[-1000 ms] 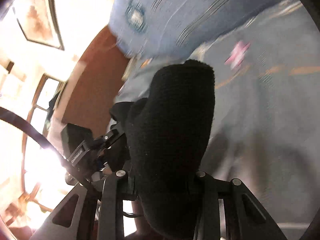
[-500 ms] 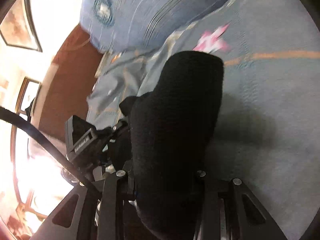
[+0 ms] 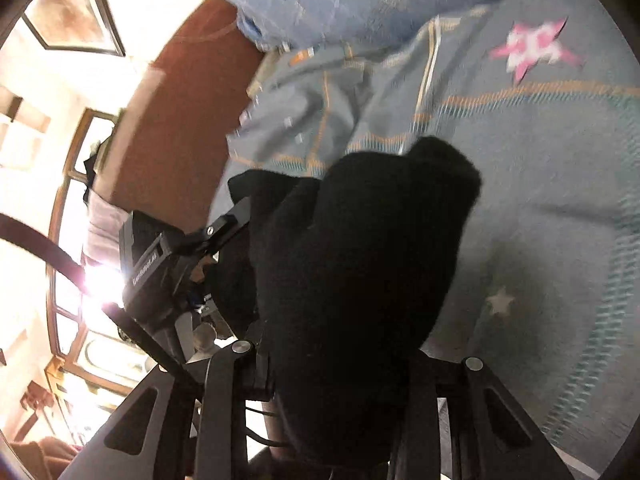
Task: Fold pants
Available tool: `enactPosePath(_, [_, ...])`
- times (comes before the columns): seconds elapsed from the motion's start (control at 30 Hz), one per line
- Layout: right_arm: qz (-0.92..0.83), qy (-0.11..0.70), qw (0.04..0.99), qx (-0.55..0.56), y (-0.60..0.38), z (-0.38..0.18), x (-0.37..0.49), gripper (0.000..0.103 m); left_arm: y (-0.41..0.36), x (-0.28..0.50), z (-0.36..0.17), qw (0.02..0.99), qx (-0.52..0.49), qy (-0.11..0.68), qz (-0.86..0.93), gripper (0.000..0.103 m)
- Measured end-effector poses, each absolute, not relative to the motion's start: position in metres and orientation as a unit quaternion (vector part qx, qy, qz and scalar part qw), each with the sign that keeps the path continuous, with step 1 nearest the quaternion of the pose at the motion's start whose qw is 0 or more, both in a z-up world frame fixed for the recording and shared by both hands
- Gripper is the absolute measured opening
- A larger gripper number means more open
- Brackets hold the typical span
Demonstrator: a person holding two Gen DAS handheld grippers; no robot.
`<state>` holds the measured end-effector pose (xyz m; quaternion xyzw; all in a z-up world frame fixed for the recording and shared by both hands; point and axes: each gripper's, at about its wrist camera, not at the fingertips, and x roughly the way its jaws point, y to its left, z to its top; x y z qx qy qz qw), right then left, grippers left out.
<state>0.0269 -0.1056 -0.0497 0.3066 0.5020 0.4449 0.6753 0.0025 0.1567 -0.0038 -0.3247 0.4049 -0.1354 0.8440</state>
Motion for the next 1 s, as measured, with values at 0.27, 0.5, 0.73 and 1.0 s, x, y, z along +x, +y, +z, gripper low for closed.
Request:
enactPosePath(0.27, [0.379,0.444,0.749,0.314,-0.207,-0.004,0.045,0.036,0.065,0.055,0.019,0.84,-0.291,0.407,-0.208,0.051])
enactPosePath(0.5, [0.303,0.45,0.791,0.283,-0.267,-0.001,0.093,0.035,0.002,0.13,-0.004,0.819,-0.277,0.452,-0.219,0.051])
enactPosePath(0.73, [0.243,0.48,0.795,0.279,-0.286,-0.046,0.142,0.035,-0.016,0.178,-0.05,0.815,-0.247,0.499,-0.163,0.05])
enactPosePath(1.0, [0.169,0.478,0.795,0.334,-0.313,-0.07,0.149,0.067,0.021,0.172,-0.058,0.764,-0.317,0.526,-0.198,0.05])
